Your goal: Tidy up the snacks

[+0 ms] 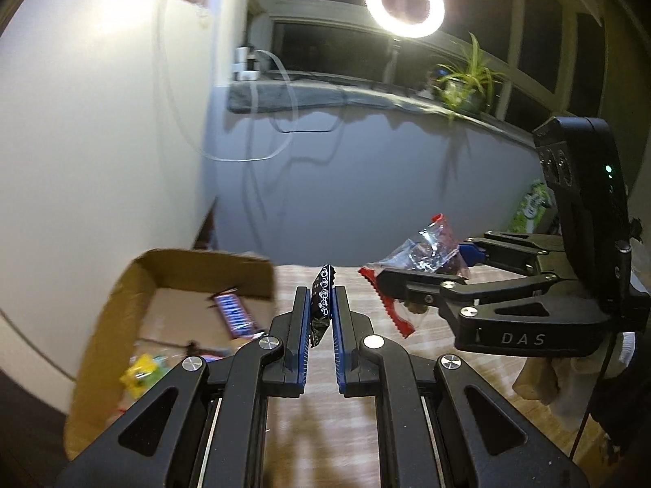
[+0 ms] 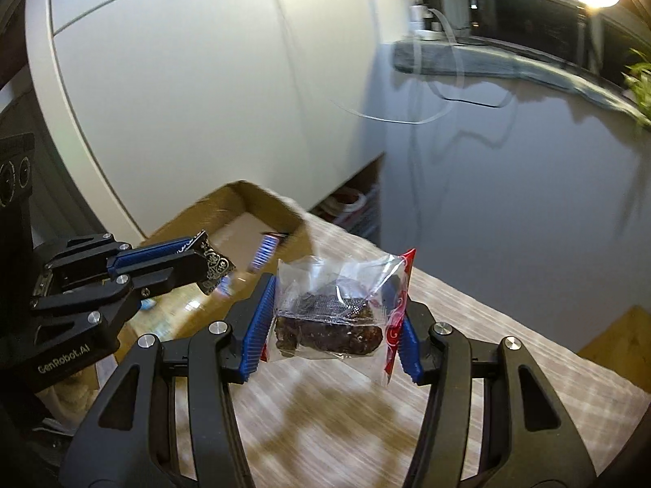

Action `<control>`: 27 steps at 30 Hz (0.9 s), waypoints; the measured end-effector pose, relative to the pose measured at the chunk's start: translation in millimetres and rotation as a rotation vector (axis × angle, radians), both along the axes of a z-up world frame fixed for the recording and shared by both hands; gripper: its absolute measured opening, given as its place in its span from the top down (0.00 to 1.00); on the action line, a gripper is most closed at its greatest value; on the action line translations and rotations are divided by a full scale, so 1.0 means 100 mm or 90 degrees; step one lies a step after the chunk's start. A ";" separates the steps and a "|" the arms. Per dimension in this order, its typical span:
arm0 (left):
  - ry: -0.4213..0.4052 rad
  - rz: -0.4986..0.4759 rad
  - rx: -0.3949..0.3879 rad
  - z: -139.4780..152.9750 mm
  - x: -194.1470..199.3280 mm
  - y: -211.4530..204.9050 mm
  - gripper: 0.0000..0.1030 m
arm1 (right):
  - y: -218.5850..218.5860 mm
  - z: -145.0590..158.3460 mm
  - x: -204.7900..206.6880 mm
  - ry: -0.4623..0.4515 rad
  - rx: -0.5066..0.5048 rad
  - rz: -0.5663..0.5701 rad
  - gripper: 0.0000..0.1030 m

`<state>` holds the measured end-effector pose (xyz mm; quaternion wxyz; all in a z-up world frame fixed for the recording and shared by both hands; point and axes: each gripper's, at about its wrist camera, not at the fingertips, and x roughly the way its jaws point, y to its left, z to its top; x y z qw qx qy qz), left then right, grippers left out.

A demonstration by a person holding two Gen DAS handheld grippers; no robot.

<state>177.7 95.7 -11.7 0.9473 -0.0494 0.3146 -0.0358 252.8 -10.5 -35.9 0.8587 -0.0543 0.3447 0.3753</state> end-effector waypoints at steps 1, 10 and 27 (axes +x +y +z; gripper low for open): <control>0.001 0.008 0.000 -0.01 -0.03 0.07 0.91 | 0.08 0.00 -0.01 0.002 0.002 0.009 0.46; 0.011 0.073 -0.004 -0.11 -0.29 0.56 0.91 | 0.85 -0.09 -0.05 0.023 0.006 0.078 0.45; -0.006 0.127 0.008 -0.05 -0.60 0.77 0.73 | 1.16 0.00 -0.18 0.008 -0.008 0.090 0.33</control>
